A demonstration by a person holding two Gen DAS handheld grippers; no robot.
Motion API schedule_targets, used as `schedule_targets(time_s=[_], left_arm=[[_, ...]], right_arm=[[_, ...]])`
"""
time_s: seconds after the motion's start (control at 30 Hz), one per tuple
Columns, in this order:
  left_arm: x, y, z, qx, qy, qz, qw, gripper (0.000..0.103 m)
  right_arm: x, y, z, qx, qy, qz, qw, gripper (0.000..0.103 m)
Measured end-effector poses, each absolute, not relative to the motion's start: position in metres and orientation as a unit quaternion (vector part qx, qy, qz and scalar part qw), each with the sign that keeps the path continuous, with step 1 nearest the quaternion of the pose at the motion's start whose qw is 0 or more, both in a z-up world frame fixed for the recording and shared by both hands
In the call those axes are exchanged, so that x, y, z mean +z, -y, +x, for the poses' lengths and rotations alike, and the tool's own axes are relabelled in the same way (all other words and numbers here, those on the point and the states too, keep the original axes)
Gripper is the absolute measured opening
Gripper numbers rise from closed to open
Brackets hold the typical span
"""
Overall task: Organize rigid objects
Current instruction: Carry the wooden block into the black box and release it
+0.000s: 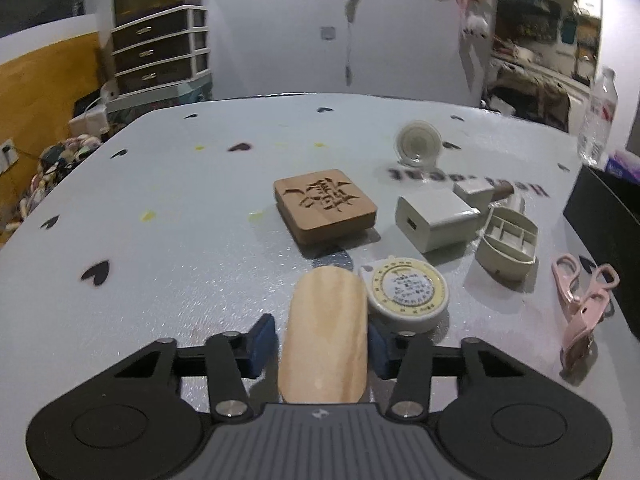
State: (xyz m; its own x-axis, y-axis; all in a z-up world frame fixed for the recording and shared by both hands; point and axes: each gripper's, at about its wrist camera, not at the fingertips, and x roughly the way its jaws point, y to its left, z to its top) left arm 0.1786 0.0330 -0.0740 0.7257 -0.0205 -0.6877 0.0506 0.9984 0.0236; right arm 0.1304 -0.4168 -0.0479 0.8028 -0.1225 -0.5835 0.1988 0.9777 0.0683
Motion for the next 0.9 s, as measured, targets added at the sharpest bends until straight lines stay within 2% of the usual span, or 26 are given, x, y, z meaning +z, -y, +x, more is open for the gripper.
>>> schedule_targets(time_s=[0.2, 0.37, 0.57, 0.77, 0.9], left_arm=[[-0.072, -0.029, 0.179, -0.008, -0.379, 0.014, 0.925, 0.041], [-0.065, -0.033, 0.17, 0.011, -0.378, -0.04, 0.925, 0.04], [-0.031, -0.028, 0.166, 0.001, -0.347, -0.099, 0.933, 0.04], [0.009, 0.021, 0.194, -0.081, -0.32, -0.125, 0.936, 0.04], [0.021, 0.071, 0.22, -0.147, -0.331, -0.139, 0.922, 0.04]], right_arm=[[-0.047, 0.416, 0.131, -0.09, -0.305, 0.068, 0.946, 0.003], [-0.047, 0.417, 0.132, -0.087, -0.308, 0.064, 0.945, 0.003], [-0.047, 0.416, 0.134, -0.077, -0.309, 0.055, 0.946, 0.003], [-0.047, 0.416, 0.14, -0.069, -0.308, 0.063, 0.947, 0.003], [-0.048, 0.411, 0.148, -0.055, -0.308, 0.066, 0.947, 0.003]])
